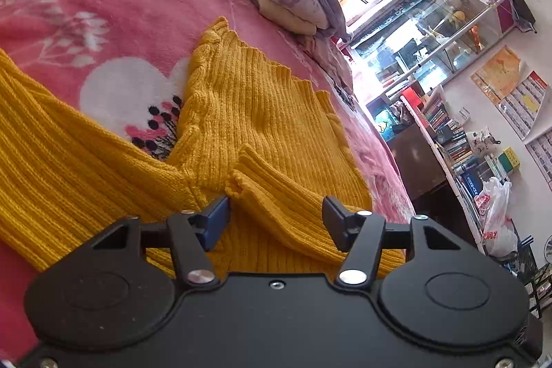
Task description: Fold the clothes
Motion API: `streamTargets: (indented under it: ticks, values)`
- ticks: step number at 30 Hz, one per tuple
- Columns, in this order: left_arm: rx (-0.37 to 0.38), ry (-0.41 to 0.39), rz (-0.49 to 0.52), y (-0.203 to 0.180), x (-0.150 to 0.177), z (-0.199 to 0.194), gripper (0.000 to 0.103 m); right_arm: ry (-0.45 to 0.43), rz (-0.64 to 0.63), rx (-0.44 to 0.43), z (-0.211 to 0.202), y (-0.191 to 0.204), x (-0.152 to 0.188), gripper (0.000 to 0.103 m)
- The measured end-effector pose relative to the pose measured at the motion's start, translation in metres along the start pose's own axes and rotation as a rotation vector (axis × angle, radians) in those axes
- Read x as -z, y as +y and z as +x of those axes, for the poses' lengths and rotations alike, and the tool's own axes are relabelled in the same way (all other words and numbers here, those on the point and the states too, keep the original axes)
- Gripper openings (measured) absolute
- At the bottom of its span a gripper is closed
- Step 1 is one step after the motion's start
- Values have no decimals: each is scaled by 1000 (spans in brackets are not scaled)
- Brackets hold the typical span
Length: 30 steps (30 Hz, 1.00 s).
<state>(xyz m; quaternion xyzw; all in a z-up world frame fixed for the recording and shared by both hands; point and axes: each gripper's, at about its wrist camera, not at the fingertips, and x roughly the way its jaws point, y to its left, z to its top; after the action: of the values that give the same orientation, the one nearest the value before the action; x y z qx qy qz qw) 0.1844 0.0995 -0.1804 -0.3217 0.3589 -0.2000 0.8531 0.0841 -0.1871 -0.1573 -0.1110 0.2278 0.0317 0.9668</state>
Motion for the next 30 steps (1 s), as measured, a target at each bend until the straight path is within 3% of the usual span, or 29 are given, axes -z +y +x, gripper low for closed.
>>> streamTargets:
  ticks: [1,2,4,6,8,11,15,20,21,23,25,27,29,30]
  values:
    - [-12,-1,-1,-1,1,2,43,11,20,-1,5,-3,3,67]
    - [-31,-10,4,-2,3,3,26,21,39,-2,9,-6,5,67]
    - [-73,-45,28,-6,5,4,5,28,66,-9,16,-9,7,67]
    - [-92,-100,50,-13,4,-6,4,34,78,-9,23,-10,8,62]
    - [-88,-150,91,-18,-2,-20,4,57,52,18,33,-11,13,44]
    - [-167,-86,82,2,0,0,4,96,22,29,35,-11,27,43]
    - [-147,-63,83,7,-2,4,4,99,42,24,33,-13,26,45]
    - [-118,-47,123,2,-5,2,6,44,-34,-17,8,-4,19,55]
    - [-136,-49,141,-1,-5,2,11,21,-46,-37,2,-2,17,55]
    - [-180,-91,188,-11,-4,-2,51,-25,-50,-79,-9,0,12,52]
    - [-207,-164,257,-21,-1,-10,53,-69,29,-121,-10,-5,2,51]
    - [-224,-229,351,-32,5,-11,52,-103,112,-157,-9,-12,-7,43]
    - [-182,-243,417,-38,11,-7,51,-76,186,-166,5,-22,-9,29]
    - [-160,-217,434,-40,13,-2,50,-49,197,-177,15,-25,-7,27]
